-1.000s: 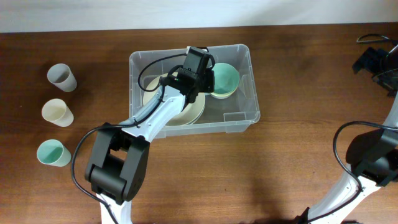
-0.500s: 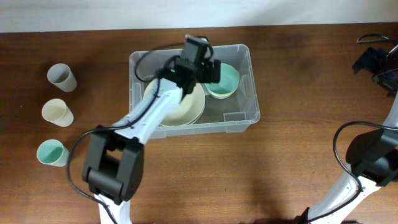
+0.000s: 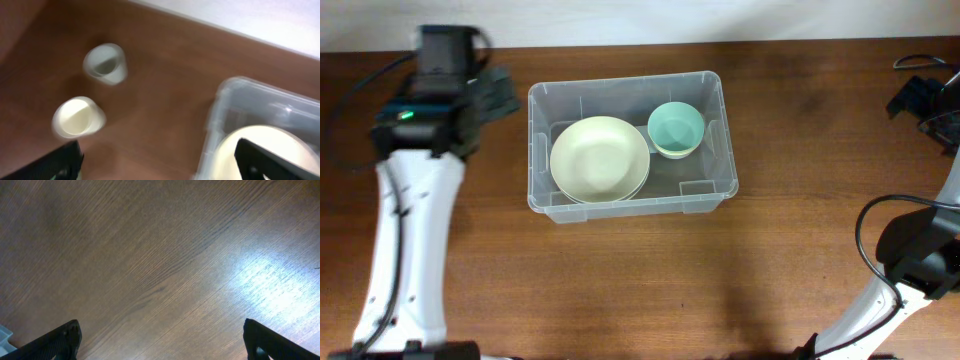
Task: Pack container
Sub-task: 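Move the left gripper to the cream cup and grasp it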
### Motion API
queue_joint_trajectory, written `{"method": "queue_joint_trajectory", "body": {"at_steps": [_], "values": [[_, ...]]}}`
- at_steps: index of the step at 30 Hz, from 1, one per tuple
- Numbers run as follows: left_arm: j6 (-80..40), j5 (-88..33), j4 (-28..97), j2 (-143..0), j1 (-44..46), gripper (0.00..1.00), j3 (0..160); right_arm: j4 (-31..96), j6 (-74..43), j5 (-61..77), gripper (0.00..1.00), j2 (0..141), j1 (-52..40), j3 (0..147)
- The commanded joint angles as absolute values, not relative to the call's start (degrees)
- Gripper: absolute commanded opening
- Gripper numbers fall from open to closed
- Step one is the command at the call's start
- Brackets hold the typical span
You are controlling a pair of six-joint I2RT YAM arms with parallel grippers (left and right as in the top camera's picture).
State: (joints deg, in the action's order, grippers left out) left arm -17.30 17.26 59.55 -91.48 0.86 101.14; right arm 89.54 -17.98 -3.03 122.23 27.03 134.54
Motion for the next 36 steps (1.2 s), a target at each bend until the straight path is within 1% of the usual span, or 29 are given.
{"method": "queue_joint_trajectory", "body": {"at_steps": [1, 12, 16, 19, 28, 36], "values": [[-13.06, 17.43, 63.05, -92.66, -3.86, 0.97, 100.97, 89.52, -18.00, -3.68, 0.99, 122.41, 27.40, 134.30], [-11.84, 11.55, 64.82, -103.33, -12.43, 0.97, 100.86, 89.52, -18.00, -3.68, 0.99, 122.41, 27.40, 134.30], [-10.22, 5.69, 65.19, -108.97, -16.12, 0.96, 100.86, 89.52, -18.00, -3.68, 0.99, 122.41, 27.40, 134.30], [-9.26, 4.14, 65.19, -111.66, -17.63, 0.96, 100.88, 89.52, -18.00, -3.68, 0.99, 122.41, 27.40, 134.30], [-7.49, 4.27, 63.83, -117.89, -19.05, 0.96, 100.86, 89.52, -18.00, -3.68, 0.99, 122.41, 27.40, 134.30], [-6.09, 4.32, 60.16, -120.05, -19.03, 0.96, 100.88, 89.52, -18.00, -3.68, 0.99, 122.41, 27.40, 134.30]]}}
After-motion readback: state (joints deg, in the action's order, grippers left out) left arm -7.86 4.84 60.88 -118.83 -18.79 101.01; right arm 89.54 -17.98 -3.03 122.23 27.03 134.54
